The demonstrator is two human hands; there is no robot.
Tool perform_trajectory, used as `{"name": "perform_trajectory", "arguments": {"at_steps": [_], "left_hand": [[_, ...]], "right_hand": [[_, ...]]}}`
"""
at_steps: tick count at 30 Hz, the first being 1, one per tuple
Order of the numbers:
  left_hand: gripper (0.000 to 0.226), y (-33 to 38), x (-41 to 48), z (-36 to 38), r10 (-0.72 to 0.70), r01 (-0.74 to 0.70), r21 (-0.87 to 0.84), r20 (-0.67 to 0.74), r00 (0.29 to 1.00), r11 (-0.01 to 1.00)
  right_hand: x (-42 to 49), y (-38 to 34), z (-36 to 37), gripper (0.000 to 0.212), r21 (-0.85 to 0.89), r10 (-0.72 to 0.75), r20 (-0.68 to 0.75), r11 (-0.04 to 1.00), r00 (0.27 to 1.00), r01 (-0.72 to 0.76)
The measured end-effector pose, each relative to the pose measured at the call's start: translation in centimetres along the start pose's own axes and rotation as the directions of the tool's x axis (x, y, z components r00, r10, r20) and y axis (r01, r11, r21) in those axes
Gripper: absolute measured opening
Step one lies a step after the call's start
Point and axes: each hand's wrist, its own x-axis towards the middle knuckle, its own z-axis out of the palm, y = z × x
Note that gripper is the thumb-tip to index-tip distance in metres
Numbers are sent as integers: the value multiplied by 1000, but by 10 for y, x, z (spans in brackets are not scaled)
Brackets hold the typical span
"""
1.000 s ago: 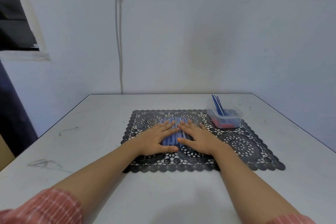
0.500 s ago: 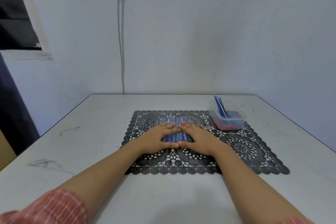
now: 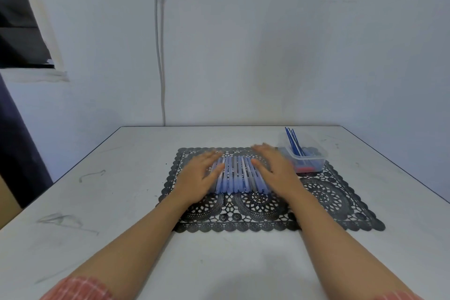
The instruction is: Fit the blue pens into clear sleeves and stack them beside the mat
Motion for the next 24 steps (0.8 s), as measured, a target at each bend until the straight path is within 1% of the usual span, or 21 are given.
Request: {"name": "perform_trajectory", "arguments": {"at_steps": [1,2,3,4,5,7,8,10,12,14,16,17,21,24], "left_hand": [[51,-4,2,-4,-41,42,14,-75,996,999],[43,-11,3,-7,-75,82,60,-123,990,995],[39,-18,5,-10,-105,122,120,-137,985,985],[39,-24,5,-12,-145,165,173,-122,982,971],[40,-29,5,-14,-202,216,208,-85,976,954],[44,-37,3,-15,-323,307,268,13,946,913],[46,-40,2,-13,-358,324,315,58,932,892],[49,-44,1,-10,-398,324,399,117,910,858],[50,-44,2,-9,-410,325,429,121,904,843],[50,-45,2,-8,-408,326,431,111,906,841],[50,-43,1,-9,-408,323,437,113,906,839],[50,-43,1,-9,-412,327,439,113,904,837],[50,-45,2,-11,-417,339,418,109,902,843],[47,-41,0,-10,-400,342,364,97,911,866]], "right_hand": [[1,1,-6,38,-32,6,-148,999,989,-10],[3,4,-11,36,-82,16,-281,996,960,-40],[3,8,-15,38,-145,34,-383,985,923,-96],[4,13,-19,41,-216,62,-445,961,893,-174],[3,20,-23,41,-277,110,-466,924,878,-263],[-1,31,-27,42,-351,253,-414,842,874,-410],[-3,36,-29,42,-367,320,-370,812,872,-454],[-7,39,-29,41,-387,382,-303,788,873,-479],[-6,36,-29,36,-366,358,-308,811,881,-457],[-4,29,-29,27,-266,342,-322,863,883,-431],[-2,24,-23,23,-155,353,-286,900,891,-407],[-1,22,-19,24,-129,358,-260,908,897,-399],[0,15,-8,36,-124,300,-221,935,928,-332],[-1,11,-6,36,-144,297,-196,934,934,-327]]}}
